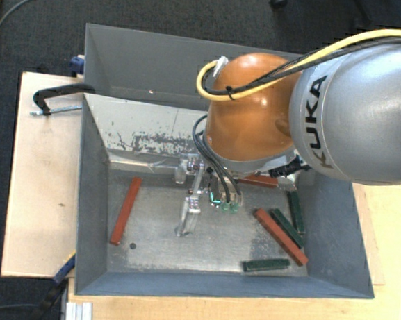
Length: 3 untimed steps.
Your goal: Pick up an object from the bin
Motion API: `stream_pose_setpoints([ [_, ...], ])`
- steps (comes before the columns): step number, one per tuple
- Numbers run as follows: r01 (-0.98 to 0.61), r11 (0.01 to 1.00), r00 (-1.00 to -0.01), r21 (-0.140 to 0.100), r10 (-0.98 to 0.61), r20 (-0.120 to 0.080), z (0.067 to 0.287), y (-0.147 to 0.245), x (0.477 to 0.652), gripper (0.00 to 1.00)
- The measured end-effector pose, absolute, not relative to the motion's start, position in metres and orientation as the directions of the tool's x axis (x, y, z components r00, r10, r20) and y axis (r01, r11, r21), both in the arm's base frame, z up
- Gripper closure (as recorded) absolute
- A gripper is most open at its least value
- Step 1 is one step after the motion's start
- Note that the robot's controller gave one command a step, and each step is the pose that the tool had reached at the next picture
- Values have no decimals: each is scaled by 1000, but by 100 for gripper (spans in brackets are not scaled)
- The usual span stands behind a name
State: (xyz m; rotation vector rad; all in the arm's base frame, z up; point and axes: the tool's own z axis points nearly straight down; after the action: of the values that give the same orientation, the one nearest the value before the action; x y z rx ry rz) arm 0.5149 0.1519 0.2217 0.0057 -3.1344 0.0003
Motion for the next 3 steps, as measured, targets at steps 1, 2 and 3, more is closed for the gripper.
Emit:
stream_pose_setpoints([
  [1,-202,979,-979,2,-202,-3,68,200,525,0],
  [2,-177,984,-984,2,-176,-10,72,207,602,0],
  [3,-453,891,-891,-4,-453,-13,195,140,591,0],
])
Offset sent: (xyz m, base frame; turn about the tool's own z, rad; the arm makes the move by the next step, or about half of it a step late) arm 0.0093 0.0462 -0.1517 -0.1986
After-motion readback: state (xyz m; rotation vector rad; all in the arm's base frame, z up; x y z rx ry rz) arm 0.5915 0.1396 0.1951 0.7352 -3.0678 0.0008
